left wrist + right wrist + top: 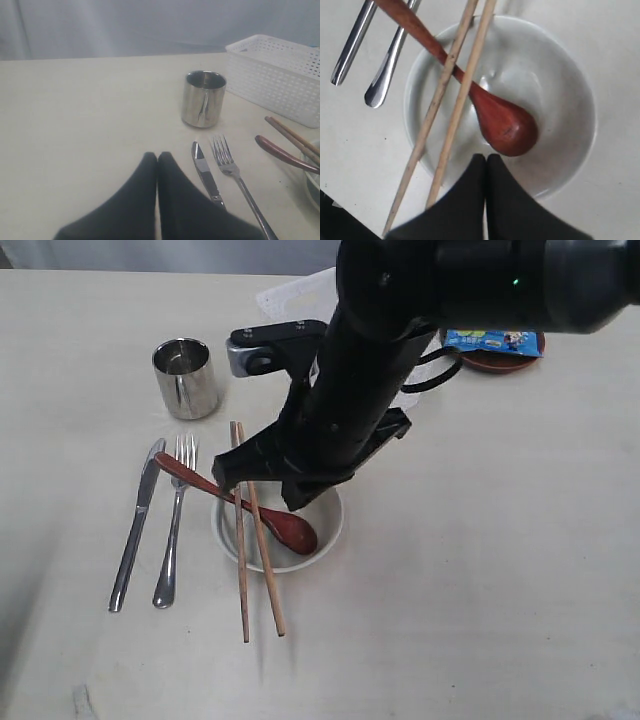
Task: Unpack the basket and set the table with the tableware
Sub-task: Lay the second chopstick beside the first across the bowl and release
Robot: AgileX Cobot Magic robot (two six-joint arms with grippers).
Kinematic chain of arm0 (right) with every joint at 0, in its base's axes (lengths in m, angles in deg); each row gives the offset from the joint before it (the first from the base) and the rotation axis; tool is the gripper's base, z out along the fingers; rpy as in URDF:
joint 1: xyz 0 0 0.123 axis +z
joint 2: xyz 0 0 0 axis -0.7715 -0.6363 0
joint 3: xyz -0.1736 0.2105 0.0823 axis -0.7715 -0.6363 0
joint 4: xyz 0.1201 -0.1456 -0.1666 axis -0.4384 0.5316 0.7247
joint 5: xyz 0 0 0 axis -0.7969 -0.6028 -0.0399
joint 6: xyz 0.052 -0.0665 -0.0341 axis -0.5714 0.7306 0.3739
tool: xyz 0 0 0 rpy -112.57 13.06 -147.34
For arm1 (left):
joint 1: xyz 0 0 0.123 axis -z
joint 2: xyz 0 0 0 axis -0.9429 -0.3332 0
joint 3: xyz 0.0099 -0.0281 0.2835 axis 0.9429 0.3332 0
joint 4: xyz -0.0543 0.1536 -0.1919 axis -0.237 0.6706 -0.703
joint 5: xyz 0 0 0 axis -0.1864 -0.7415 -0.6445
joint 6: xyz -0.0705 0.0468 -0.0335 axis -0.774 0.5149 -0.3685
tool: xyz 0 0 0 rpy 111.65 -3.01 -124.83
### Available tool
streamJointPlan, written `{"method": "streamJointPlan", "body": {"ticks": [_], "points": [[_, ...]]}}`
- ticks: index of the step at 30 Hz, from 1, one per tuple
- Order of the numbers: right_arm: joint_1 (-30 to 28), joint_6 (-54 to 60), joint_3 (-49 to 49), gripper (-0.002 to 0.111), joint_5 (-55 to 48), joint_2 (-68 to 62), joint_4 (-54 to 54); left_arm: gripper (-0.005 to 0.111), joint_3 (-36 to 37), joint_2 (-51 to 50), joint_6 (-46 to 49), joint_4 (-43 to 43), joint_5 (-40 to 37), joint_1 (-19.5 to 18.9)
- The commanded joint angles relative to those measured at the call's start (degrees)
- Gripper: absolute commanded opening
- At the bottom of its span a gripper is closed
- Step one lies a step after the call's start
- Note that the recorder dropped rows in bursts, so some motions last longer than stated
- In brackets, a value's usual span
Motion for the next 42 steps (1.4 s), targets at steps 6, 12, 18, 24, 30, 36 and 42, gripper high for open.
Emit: {"method": "streamJointPlan", "body": {"ticks": [6,12,18,24,30,36,42], "points": [[2.40,-3.67,0.11,0.000,0.09,-6.23,1.89,0.000,0.18,0.15,-0.24,0.52,0.61,0.29],[4.84,-3.39,0.11,0.000,2.26,-6.81,1.64,0.000,0.18,0.15,-0.24,0.52,0.61,0.29],[4.84,-0.64,0.11,0.000,2.44,-6.81,0.28,0.000,0.18,0.15,-0.24,0.52,0.61,0.29],[4.84,1.38,0.11,0.000,3.88,-6.81,-1.99,0.000,0.18,0.15,-0.24,0.52,0.61,0.29],[4.84,1.48,0.11,0.000,3.88,-6.81,-1.99,0.000,0.18,0.15,-0.24,0.52,0.61,0.29],[4.50,1.50,0.11,0.000,3.88,-5.93,-1.57,0.000,0.18,0.15,-0.24,0.52,0.61,0.29],[-0.11,1.38,0.11,0.000,3.05,0.58,1.45,0.000,0.18,0.15,-0.24,0.52,0.61,0.29]]}}
